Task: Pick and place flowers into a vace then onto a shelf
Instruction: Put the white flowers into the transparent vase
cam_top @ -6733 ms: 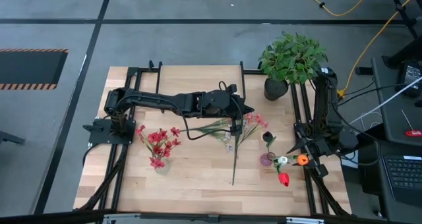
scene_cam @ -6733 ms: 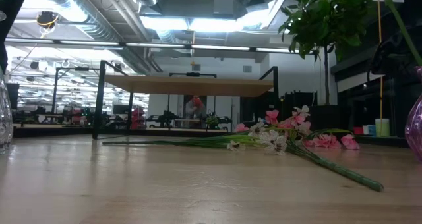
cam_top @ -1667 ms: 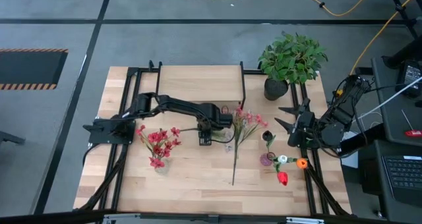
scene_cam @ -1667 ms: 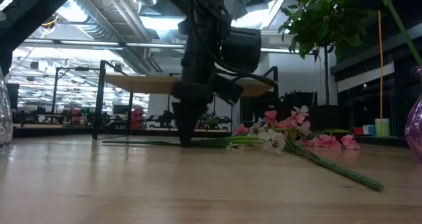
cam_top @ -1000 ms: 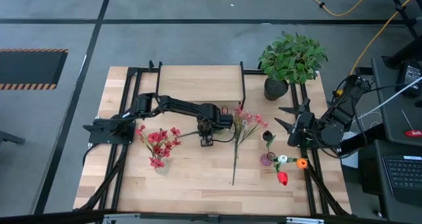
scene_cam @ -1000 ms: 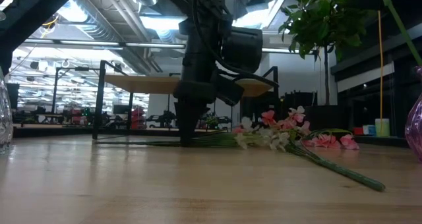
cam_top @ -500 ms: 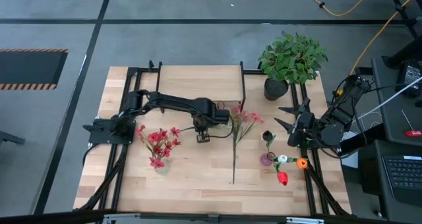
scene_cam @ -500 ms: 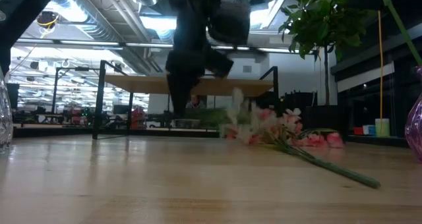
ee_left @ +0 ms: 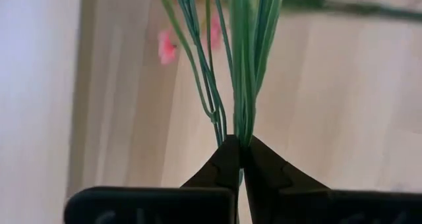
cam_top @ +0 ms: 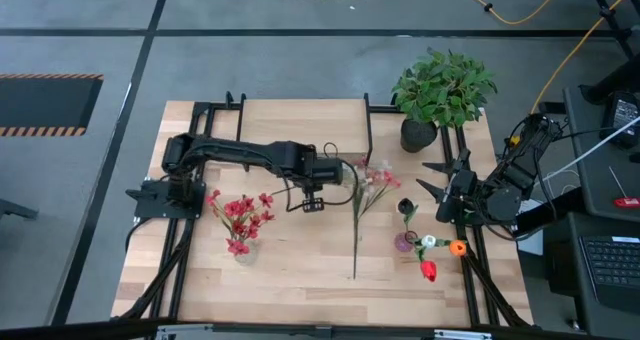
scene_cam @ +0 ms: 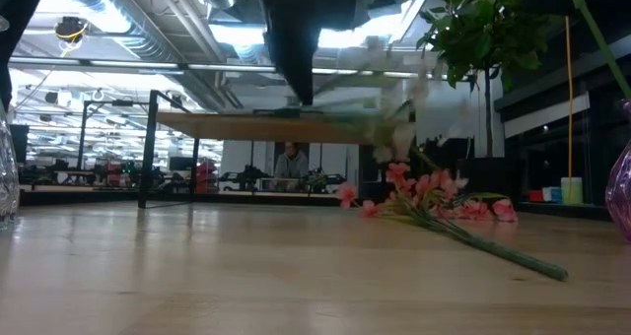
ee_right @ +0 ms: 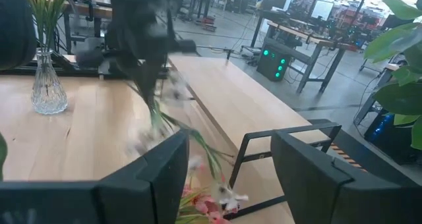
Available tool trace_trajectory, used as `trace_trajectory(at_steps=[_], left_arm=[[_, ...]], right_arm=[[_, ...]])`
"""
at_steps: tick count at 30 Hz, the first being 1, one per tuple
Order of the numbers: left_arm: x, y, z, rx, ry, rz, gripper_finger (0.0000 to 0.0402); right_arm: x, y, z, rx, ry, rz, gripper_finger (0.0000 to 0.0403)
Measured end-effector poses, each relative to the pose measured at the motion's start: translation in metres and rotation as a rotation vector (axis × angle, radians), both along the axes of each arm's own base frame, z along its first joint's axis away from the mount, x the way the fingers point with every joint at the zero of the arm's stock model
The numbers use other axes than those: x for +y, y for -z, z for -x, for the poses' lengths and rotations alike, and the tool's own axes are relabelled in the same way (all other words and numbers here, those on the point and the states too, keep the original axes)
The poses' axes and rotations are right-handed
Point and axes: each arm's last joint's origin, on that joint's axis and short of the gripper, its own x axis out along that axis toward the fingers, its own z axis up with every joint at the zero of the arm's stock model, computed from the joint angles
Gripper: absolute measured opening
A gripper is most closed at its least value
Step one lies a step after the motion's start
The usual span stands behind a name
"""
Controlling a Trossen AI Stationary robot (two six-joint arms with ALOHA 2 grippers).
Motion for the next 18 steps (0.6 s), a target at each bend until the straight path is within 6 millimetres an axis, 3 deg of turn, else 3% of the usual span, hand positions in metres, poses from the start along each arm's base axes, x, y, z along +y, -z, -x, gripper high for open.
trace_trajectory(at_steps=[18], left_arm=[[-0.005,-0.069,0.040,-0.189,0.081,-0.079,0.0003]], right_arm=[[0.000,0.000,0.000,0.002,0.000,0.004,0.0216]])
